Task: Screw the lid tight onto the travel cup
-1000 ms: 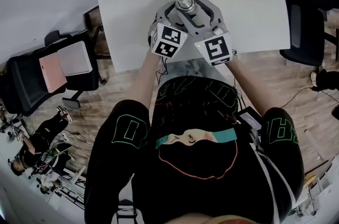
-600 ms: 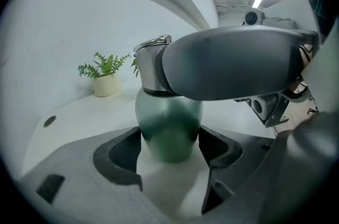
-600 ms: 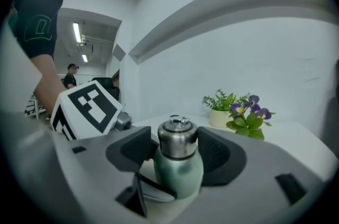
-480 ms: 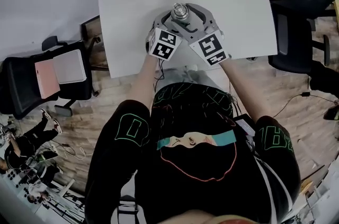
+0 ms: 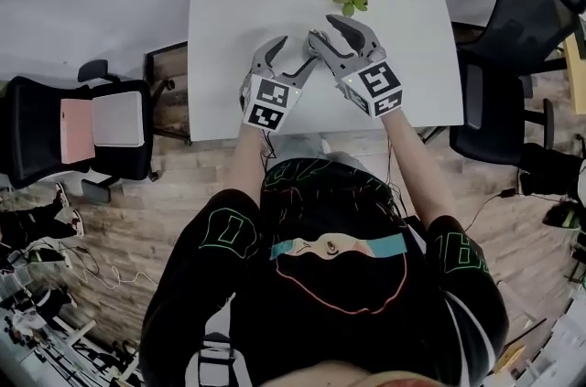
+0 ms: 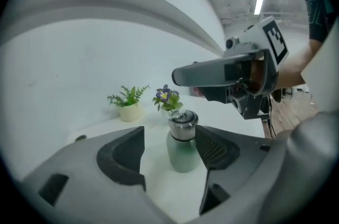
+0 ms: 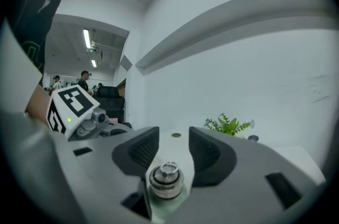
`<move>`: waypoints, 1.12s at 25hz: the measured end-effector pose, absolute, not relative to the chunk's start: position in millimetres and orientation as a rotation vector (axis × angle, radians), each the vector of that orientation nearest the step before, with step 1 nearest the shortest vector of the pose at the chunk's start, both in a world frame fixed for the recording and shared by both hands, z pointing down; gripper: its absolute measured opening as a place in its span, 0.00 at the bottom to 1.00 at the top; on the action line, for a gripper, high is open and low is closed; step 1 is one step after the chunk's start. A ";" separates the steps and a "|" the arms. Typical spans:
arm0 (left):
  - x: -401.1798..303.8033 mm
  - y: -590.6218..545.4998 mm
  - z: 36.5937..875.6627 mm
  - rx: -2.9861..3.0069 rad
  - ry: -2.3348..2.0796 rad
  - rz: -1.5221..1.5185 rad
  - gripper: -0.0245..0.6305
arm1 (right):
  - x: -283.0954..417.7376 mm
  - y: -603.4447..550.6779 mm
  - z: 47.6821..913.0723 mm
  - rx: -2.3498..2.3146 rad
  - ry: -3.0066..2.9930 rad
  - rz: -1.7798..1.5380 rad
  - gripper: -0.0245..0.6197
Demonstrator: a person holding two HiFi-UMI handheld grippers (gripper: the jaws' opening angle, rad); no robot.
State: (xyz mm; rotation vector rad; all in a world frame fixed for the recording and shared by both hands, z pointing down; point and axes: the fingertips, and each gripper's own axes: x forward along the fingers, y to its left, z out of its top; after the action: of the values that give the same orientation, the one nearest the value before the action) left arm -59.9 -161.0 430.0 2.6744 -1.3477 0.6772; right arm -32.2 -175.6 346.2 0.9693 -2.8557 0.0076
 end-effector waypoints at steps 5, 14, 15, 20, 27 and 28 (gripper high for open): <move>-90.7 -171.1 348.6 2.741 -1.587 0.491 0.37 | -26.5 -182.7 312.3 1.055 -2.907 -0.021 0.11; -119.0 -214.8 210.7 2.631 -2.052 0.035 0.05 | -20.2 -218.5 242.0 1.195 -3.005 0.017 0.05; -119.3 -220.7 201.7 2.609 -2.073 0.003 0.05 | -17.8 -225.6 232.0 1.230 -3.013 0.035 0.05; -128.9 -249.6 169.9 2.465 -2.138 -0.162 0.05 | 0.5 -259.0 196.0 1.443 -3.026 0.220 0.05; -136.4 -257.2 172.2 2.339 -2.131 -0.206 0.05 | 17.7 -262.8 169.4 1.606 -3.015 0.289 0.05; -135.8 -258.0 172.9 2.357 -2.132 -0.188 0.05 | 18.7 -263.4 170.0 1.609 -2.975 0.223 0.05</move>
State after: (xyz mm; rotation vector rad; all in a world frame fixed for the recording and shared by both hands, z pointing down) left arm -135.8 -258.0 172.9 2.3566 -2.1318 -0.1878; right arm 18.7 -263.4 170.0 1.6086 -2.9750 0.2235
